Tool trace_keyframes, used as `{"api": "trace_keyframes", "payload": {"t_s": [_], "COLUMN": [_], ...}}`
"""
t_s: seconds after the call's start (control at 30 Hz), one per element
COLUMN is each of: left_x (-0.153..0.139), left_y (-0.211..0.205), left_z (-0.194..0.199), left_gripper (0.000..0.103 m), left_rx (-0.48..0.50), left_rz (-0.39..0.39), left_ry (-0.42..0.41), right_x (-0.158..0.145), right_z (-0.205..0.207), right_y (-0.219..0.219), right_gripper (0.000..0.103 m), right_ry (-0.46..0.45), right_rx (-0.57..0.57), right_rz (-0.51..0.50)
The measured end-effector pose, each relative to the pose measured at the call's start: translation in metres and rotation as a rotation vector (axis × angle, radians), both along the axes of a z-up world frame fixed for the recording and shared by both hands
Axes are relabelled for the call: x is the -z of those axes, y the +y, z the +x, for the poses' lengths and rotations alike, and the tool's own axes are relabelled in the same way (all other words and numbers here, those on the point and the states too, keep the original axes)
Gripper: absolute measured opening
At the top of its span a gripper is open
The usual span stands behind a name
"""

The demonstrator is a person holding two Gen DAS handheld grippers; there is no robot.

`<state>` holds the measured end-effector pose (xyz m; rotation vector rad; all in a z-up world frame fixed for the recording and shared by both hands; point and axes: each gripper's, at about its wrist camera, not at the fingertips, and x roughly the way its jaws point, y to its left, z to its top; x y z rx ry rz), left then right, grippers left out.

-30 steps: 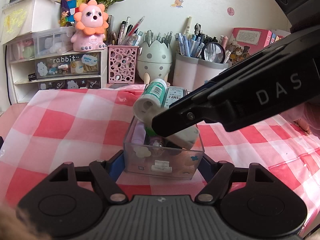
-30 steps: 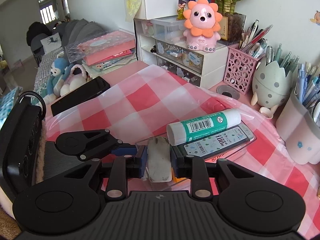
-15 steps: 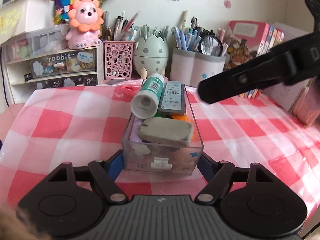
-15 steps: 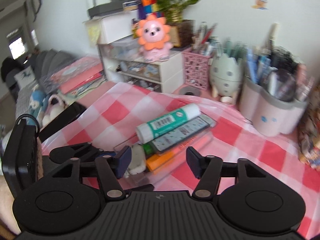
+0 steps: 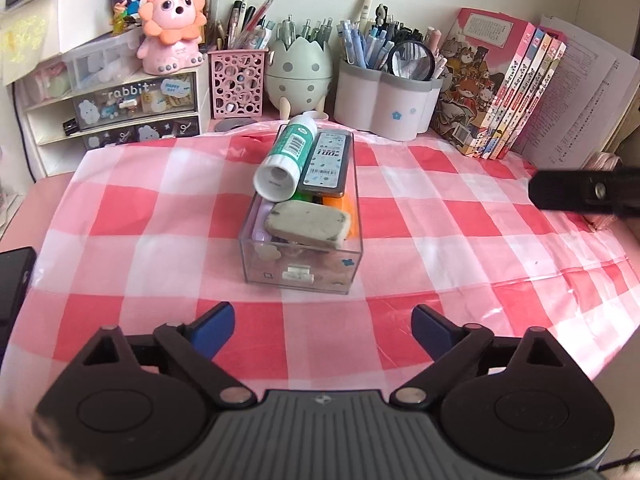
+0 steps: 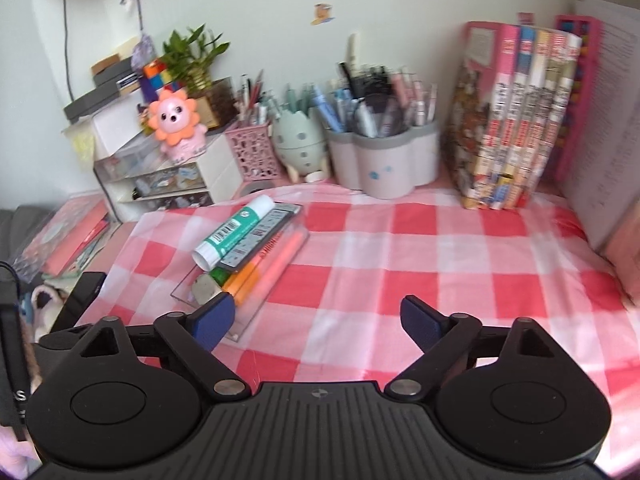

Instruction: Organize stationery

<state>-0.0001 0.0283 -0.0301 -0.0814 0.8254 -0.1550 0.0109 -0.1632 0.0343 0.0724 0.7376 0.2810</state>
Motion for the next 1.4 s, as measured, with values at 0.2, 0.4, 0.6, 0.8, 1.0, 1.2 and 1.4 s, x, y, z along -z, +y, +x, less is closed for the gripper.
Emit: {"api": "trace_keyframes", "payload": {"t_s": [0.2,0.4,0.6,0.8,1.0,1.2,1.4], "left_x": [-0.024,-0.043,-0.057,-0.062,-0.061,-0.061,-0.062], "left_y": [-0.009,-0.023,-0.025,-0.029,-0.028,-0.028,-0.027], "left_z": [-0.019,-0.036,-0.045,-0.046,-0.046,-0.047,-0.048], "left_gripper": [0.082,0.082,0.082,0.082,0.082,0.082,0.082], "left_rx": [-0.03,-0.038,-0.052,-0.039,-0.038,-0.036,-0.039], "left_rz": [0.049,0.155,0.171,0.165,0.162,0.158,0.153], "left_ry": [-0.001,-0.042,-0.074,-0.083,-0.081,-0.085,-0.089], "right_x": [-0.009,-0.007,-0.011,-0.018,-0.017,-0.017,-0.016], "right_z": [-0.037,-0.055,-0.058,-0.061,-0.061,-0.061,-0.06], "right_y": [-0.008,-0.013,-0.012,-0.011,-0.01,-0.008,-0.007], "right_gripper": [0.098,0.098,0.098,0.098,0.098,0.098,0.098], "right_ry": [-0.025,-0.017,-0.012,-0.042,-0.035,-0.032,-0.031], "right_rx": [0.146,0.234,0.248,0.25,0.242,0.232,0.228], "right_rz": [-0.006,-0.059,-0.087,-0.097,-0.095,-0.099,-0.098]}}
